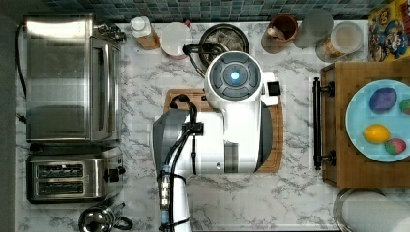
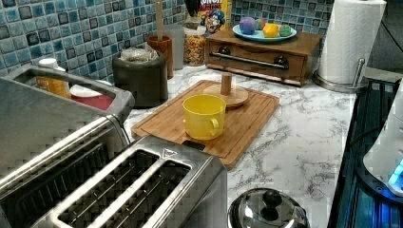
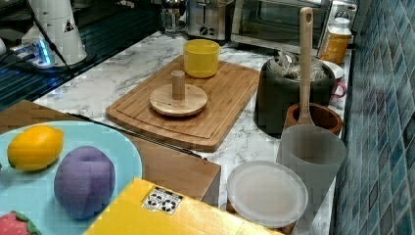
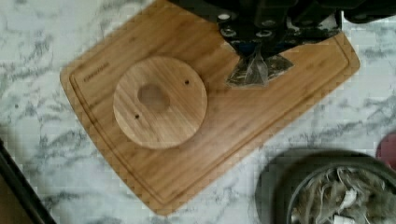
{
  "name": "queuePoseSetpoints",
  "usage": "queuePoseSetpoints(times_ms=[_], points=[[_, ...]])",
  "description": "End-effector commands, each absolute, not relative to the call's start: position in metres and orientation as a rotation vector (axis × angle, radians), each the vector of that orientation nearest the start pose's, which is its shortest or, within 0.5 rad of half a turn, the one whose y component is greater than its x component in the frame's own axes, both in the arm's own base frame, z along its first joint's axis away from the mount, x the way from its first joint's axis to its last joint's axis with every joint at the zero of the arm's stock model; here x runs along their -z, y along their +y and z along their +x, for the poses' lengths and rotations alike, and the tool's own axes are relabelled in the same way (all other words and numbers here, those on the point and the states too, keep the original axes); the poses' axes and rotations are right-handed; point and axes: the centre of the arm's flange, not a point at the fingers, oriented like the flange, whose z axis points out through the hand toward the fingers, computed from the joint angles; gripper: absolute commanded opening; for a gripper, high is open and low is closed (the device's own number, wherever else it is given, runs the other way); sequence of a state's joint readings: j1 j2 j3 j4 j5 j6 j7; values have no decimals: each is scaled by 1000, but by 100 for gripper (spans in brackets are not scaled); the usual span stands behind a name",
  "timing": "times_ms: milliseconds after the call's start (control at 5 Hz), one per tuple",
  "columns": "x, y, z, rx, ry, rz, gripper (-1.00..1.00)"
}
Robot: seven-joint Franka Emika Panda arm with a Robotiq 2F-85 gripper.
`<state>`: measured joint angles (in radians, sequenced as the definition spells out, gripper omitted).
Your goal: Put the tea in the cup.
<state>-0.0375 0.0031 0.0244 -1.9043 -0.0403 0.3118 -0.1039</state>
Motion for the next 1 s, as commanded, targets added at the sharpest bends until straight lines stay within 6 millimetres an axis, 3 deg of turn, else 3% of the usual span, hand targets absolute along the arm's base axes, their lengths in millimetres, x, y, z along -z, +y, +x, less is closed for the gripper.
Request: queuePoseSetpoints(times_ms=[200,400,600,1000], points=[[-448,68,507,-164,628,-3089,-100],[-434,87,492,-208,468,-3097,-100],[-427,93,489,-244,416,-3114,-100],[-391,97,486,-229,350,-3147,-100]])
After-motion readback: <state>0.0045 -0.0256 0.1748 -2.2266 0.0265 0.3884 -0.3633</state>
